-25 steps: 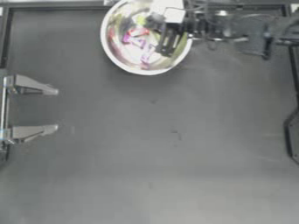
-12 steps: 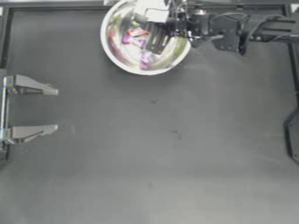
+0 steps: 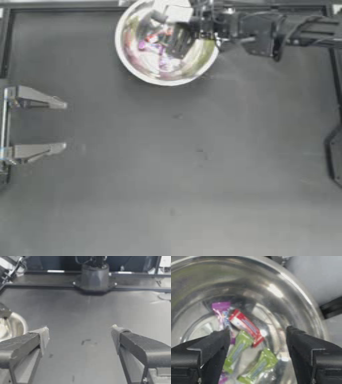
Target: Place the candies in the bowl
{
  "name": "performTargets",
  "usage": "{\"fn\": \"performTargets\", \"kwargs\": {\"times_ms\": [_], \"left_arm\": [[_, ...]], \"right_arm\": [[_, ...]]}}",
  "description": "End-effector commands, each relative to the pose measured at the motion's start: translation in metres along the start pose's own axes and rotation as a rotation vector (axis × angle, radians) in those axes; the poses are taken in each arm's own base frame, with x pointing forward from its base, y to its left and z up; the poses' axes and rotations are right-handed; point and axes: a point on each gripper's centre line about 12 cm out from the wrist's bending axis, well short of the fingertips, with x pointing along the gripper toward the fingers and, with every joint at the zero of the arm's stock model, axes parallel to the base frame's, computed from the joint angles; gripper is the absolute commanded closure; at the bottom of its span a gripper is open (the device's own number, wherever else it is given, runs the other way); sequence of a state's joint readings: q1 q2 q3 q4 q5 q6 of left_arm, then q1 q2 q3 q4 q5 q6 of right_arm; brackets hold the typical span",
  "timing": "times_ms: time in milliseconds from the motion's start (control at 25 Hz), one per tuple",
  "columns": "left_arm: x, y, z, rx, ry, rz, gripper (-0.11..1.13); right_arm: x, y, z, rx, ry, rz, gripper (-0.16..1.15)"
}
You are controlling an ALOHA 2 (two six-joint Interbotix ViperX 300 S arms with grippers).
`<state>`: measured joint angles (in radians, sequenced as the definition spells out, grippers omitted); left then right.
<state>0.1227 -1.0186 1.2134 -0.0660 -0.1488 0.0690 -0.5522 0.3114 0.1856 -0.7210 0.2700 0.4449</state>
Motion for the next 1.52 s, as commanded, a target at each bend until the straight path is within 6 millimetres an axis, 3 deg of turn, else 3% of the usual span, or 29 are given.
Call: {"fn": "performTargets", "kwargs": {"times_ms": [40, 440, 800, 1160, 1520], "left_arm": [[0.002, 0.0, 0.003, 0.005, -0.006, 0.0, -0.01], [0.001, 0.0, 0.004, 0.005, -0.002, 0.0, -0.01], [-0.001, 0.0, 0.005, 0.006, -0.012, 0.001, -0.01], [-0.001, 0.0, 0.007, 0.007, -0.017, -0.001, -0.01], [-0.001, 0.0, 0.008, 0.006, -0.018, -0.001, -0.01]], "right_arm": [[-0.037, -0.004, 0.027, 0.006, -0.079, -0.01, 0.04], [-0.121, 0.025, 0.025, -0.003, -0.162, 0.063, 0.04], [-0.201, 0.051, -0.004, 0.033, -0.229, 0.168, 0.04], [-0.254, 0.069, -0.034, 0.042, -0.295, 0.268, 0.04], [-0.285, 0.089, -0.055, 0.077, -0.359, 0.399, 0.04]]}}
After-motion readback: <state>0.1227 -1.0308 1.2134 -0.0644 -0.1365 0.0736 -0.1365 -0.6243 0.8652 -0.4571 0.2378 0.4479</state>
